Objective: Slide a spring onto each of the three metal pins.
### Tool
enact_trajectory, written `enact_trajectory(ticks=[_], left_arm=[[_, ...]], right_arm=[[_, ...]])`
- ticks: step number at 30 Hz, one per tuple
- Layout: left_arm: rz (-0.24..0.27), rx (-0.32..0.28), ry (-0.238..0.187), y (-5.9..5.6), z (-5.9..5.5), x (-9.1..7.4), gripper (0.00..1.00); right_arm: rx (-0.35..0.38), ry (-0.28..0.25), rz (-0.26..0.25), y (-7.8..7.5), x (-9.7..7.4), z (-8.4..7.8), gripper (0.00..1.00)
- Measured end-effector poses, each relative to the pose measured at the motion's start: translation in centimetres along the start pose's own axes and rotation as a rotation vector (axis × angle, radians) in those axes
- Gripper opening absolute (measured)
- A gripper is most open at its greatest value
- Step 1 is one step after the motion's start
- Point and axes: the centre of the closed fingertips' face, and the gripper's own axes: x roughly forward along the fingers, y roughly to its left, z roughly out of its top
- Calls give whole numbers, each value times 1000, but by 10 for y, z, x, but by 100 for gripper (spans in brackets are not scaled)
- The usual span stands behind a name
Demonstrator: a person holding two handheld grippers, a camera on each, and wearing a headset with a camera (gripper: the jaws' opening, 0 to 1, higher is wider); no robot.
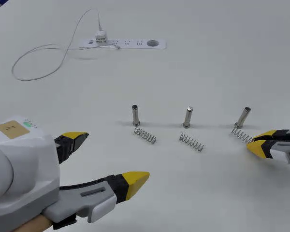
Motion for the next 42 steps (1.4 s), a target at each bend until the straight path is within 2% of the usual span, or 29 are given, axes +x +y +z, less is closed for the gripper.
enact_trajectory(ticks=[5,10,16,22,26,31,36,42], left_arm=[[-11,7,-11,-3,3,1,77],[-22,19,-14,-6,5,3,75],[-50,39,-25,-10,10,6,72],[-85,71,-38,-16,20,10,67],[-117,89,-46,-22,26,12,63],[-171,121,-40,-32,28,14,58],[-217,144,-37,-41,30,16,55],[-274,153,-31,-52,32,18,47]], right_arm=[[-12,-16,24,10,-8,10,11],[-46,-44,74,29,-16,27,11],[-129,-73,156,58,-25,49,11],[-213,-77,217,80,-30,63,11],[-267,-102,286,96,-34,72,11],[-355,-108,346,109,-38,75,11],[-388,-116,409,121,-41,76,11],[-426,-115,454,131,-45,76,11]])
